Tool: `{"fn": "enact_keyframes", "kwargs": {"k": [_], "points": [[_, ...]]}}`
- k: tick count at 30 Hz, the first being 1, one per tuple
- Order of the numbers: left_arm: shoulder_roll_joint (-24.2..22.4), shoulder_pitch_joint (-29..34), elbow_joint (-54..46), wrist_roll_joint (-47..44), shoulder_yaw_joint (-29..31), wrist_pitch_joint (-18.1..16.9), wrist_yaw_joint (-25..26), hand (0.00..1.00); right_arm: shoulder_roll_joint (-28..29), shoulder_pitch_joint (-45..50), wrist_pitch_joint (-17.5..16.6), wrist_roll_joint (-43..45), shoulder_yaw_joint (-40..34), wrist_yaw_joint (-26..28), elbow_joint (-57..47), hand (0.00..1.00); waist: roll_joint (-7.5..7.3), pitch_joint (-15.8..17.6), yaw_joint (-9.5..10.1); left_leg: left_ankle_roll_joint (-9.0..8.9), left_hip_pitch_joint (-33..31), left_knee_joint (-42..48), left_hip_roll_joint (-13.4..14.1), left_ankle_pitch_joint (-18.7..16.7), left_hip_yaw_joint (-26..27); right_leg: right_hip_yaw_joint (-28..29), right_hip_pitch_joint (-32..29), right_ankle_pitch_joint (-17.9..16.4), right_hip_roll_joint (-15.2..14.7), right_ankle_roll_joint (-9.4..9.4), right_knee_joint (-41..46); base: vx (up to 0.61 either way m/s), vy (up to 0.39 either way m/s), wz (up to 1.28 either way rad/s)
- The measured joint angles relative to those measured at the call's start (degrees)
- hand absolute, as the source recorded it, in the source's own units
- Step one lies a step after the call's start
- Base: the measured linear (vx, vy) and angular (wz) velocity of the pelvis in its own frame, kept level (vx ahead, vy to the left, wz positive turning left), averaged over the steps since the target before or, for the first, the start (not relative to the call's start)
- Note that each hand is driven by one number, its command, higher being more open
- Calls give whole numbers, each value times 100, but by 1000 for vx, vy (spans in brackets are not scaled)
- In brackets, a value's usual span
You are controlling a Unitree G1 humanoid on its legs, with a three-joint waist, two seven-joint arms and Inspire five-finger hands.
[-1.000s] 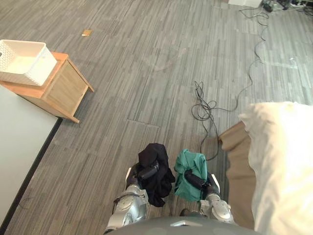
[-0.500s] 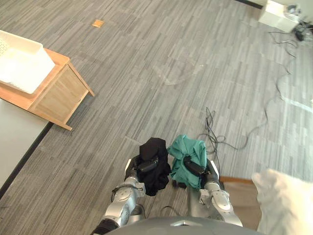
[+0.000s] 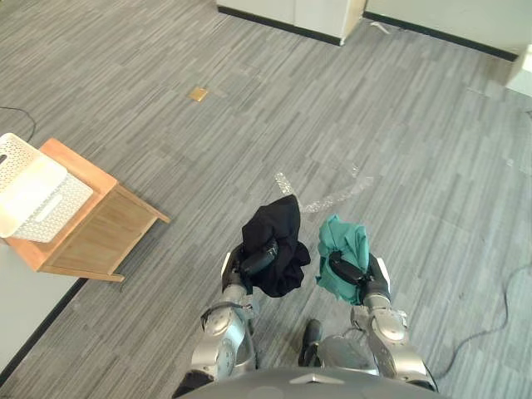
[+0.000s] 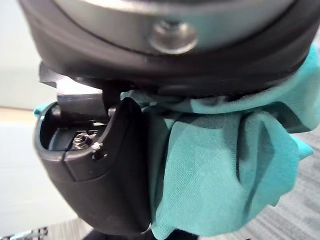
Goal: Tidy up the quilt and then pick up the clothes from the bed and put them into the laundry hamper
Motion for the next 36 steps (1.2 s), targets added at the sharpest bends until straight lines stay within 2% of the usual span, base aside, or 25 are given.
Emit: {"fn": "enact_keyframes", "kwargs": {"k": [2,3,5,6,7,9,11,12,13,16,18,19,20,21,22,23,24,25,27,29,30,31,32,34,36], "points": [[-45,241,0,-35,8,41,12,0,18,-44,18,-8,144,-9,8,0,-50,-3,55,30,-204,-1162,-391,43,893,-257,366,-184,-97,236,-160,588,-77,56],[-43,421,2,-39,15,67,15,0,18,-57,18,-11,222,-13,31,0,-106,-45,122,192,-271,-1952,-625,217,1681,-396,614,-292,-138,436,-325,613,-94,61],[-59,496,-40,-167,66,100,1,0,26,-104,14,-139,269,-44,132,0,-122,-52,295,900,-260,-2701,-973,699,2265,-415,884,-463,-145,720,-373,660,-79,54],[-96,494,-32,-197,153,125,52,0,84,-201,29,-230,357,-56,477,0,-328,-172,398,1589,-157,-2786,-1324,779,2228,-403,1033,-543,-290,843,-348,746,-60,75],[-54,451,-57,-306,268,146,125,0,90,-374,89,-274,411,-17,788,0,-447,-221,396,1790,-37,-2812,-1380,588,1995,-304,885,-548,-450,863,352,773,-43,76],[-97,470,-48,-408,397,153,186,0,164,-394,123,-447,480,10,1035,0,-501,-230,457,1683,360,-2814,-1409,354,1666,-85,497,-458,-628,973,2166,708,11,69],[-32,586,-49,-411,509,147,310,0,195,-187,128,-447,474,90,1114,0,-526,-286,419,1430,1460,-3234,-1542,164,902,130,40,-346,-790,1181,4852,790,-27,123],[-5,609,-48,-405,490,146,311,0,168,-141,128,-433,468,147,1112,0,-510,-335,358,1400,1709,-3411,-1556,182,715,117,-135,-370,-803,1126,5219,752,-194,184],[54,605,-55,-397,441,137,312,0,37,2,97,-455,394,258,1027,0,-439,-410,185,1291,2198,-3799,-1533,249,126,-117,-616,-486,-926,900,5599,713,-237,157],[105,364,-60,-352,305,107,362,0,14,381,79,-427,56,158,501,0,-363,-417,-124,1261,2623,-3967,-1291,253,-1014,-65,-1800,-682,-1208,632,5062,691,-389,214],[117,334,-64,-276,276,99,366,0,16,491,77,-420,56,155,332,0,-290,-379,-234,1197,2792,-3959,-1007,221,-1500,249,-2309,-671,-1177,652,4367,544,-486,168],[128,336,-66,-106,245,81,367,0,26,560,78,-414,136,155,267,0,-224,-359,-309,1035,2852,-3876,-742,145,-1838,527,-2592,-524,-1172,827,3471,532,-612,191],[153,327,-87,33,207,58,367,0,35,565,82,-410,154,169,172,0,-282,-387,-335,700,2855,-3750,-511,39,-2116,891,-2695,-98,-1172,942,2066,537,-670,167],[192,335,-116,107,193,56,365,0,72,571,82,-398,176,176,154,0,-369,-430,-305,548,2857,-3709,-440,-36,-2227,1113,-2664,239,-1221,915,1267,563,-749,164],[369,350,-181,104,186,54,340,0,224,639,83,-379,262,183,158,0,-560,-486,-256,43,2915,-3604,-349,-256,-2446,1539,-2487,1316,-1355,1013,-15,595,-799,131],[232,244,24,103,197,82,338,0,152,494,106,-378,227,182,270,0,-276,-417,-173,-344,3002,-3532,32,-391,-2527,1393,-2290,1906,-1152,1197,104,621,-824,104],[55,125,78,101,260,176,380,0,81,147,205,-379,106,163,480,0,-224,-337,-4,-535,2967,-3634,-126,-433,-2806,1362,-2438,1626,-1077,1023,678,419,-601,52],[38,127,46,101,257,162,369,0,96,69,236,-377,53,144,493,0,-222,-339,-5,-549,2941,-3774,-265,-324,-2916,1357,-2506,1398,-1127,956,1032,297,-447,57],[26,421,-214,99,378,-40,277,0,155,67,198,-393,174,170,403,0,-329,-428,-23,-434,3060,-3585,-198,199,-2848,1137,-2440,351,-1092,888,2151,355,-450,70],[-95,571,-299,83,632,-196,301,0,135,-70,154,-404,404,251,370,0,-355,-433,63,-340,2644,-2483,-61,262,-2883,974,-2289,-23,-939,785,2276,338,-389,19],[-124,581,-263,53,740,-193,313,0,119,-178,90,-408,511,234,356,0,-216,-360,28,-27,2017,-1210,146,674,-2841,741,-1946,-72,-718,703,1986,373,-416,29],[-126,647,-244,-39,823,-192,348,0,114,-195,91,-407,618,218,282,0,-106,-309,24,168,1525,-293,508,1649,-2516,627,-1426,-50,-484,607,1482,232,-246,31],[-126,744,-243,-77,890,-192,353,0,150,-136,90,-408,687,219,217,0,-96,-292,47,196,1395,56,674,1963,-2322,591,-1137,-40,-408,536,1194,417,-296,16],[-85,990,-241,-357,944,-192,335,0,159,1,82,-369,808,215,-8,0,-100,-290,141,172,787,1139,755,1119,-1525,596,-581,-102,-378,436,737,409,-191,7],[-86,1052,-252,-408,926,-172,251,0,127,-102,84,-336,734,210,-146,0,-116,-278,156,152,127,1084,419,330,-584,502,-187,-169,-482,477,387,474,-105,15]]}}
